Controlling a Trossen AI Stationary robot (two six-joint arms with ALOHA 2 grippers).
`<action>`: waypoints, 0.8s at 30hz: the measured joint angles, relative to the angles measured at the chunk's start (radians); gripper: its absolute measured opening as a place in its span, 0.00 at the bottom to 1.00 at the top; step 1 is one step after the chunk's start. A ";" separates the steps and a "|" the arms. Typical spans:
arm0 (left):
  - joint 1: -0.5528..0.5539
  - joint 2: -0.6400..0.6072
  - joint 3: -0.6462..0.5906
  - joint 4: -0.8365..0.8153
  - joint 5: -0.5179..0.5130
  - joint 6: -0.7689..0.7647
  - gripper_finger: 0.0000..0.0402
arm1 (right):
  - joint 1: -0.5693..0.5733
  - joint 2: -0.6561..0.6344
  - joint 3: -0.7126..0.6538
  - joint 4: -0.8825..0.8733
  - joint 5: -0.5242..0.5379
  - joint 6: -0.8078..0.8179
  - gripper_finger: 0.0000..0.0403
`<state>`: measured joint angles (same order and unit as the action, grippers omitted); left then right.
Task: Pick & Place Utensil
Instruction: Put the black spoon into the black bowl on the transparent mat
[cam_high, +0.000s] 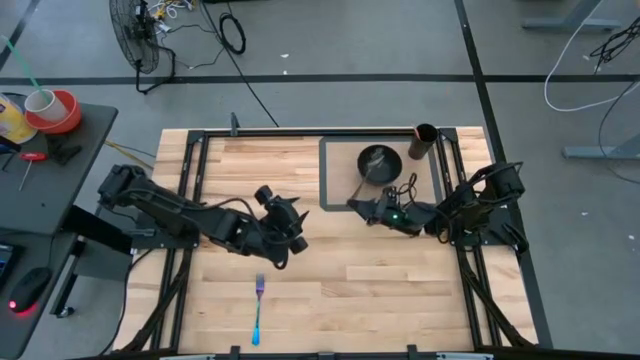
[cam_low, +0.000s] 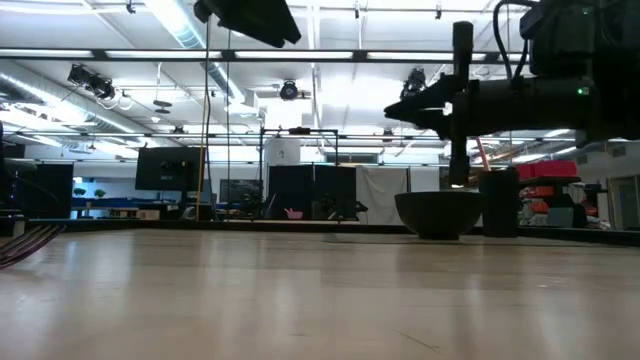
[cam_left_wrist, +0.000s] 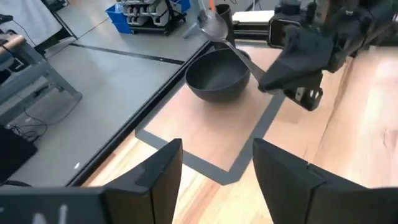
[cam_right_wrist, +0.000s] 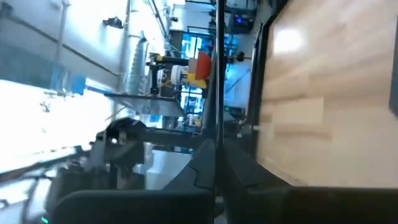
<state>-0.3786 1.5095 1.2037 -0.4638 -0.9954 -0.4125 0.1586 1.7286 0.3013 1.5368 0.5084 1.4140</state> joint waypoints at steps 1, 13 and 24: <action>0.000 0.010 0.000 0.007 0.000 -0.001 0.49 | -0.001 0.000 -0.005 0.002 -0.005 0.019 0.03; -0.031 0.079 -0.001 -0.019 0.067 -0.029 0.44 | -0.014 0.001 -0.112 -0.042 -0.029 0.202 0.01; -0.088 0.078 0.000 -0.040 0.046 -0.024 0.44 | -0.042 0.002 -0.123 -0.043 0.007 0.312 0.01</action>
<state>-0.4664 1.5879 1.2037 -0.5035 -0.9493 -0.4370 0.1162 1.7302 0.1780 1.4933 0.5159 1.7264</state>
